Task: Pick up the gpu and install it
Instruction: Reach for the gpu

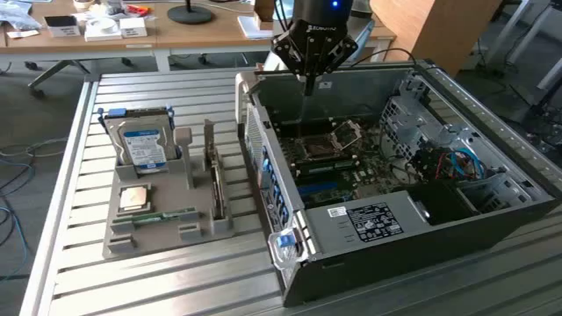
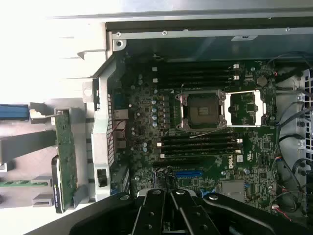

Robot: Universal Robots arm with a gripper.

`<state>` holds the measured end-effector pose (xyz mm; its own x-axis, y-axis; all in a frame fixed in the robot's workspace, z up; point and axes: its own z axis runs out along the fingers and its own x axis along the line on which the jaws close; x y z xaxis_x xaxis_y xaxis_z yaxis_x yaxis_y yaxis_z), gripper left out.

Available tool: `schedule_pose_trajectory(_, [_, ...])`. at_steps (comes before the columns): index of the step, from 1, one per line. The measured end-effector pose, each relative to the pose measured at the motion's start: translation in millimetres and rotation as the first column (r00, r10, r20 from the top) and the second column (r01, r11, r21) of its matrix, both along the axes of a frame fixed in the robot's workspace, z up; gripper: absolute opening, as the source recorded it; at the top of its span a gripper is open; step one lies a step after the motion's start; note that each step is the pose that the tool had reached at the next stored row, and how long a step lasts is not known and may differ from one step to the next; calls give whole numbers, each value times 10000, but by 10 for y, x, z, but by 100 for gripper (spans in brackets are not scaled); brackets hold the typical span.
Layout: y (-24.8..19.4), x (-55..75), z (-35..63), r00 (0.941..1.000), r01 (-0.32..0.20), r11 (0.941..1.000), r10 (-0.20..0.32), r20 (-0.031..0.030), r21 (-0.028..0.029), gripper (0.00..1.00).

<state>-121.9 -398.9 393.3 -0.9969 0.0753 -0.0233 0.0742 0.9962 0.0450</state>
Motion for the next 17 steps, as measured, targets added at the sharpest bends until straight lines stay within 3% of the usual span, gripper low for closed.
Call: schedule_pose_trajectory(17, [0, -77, 0, 10000, 0, 10000, 0, 0, 0, 11])
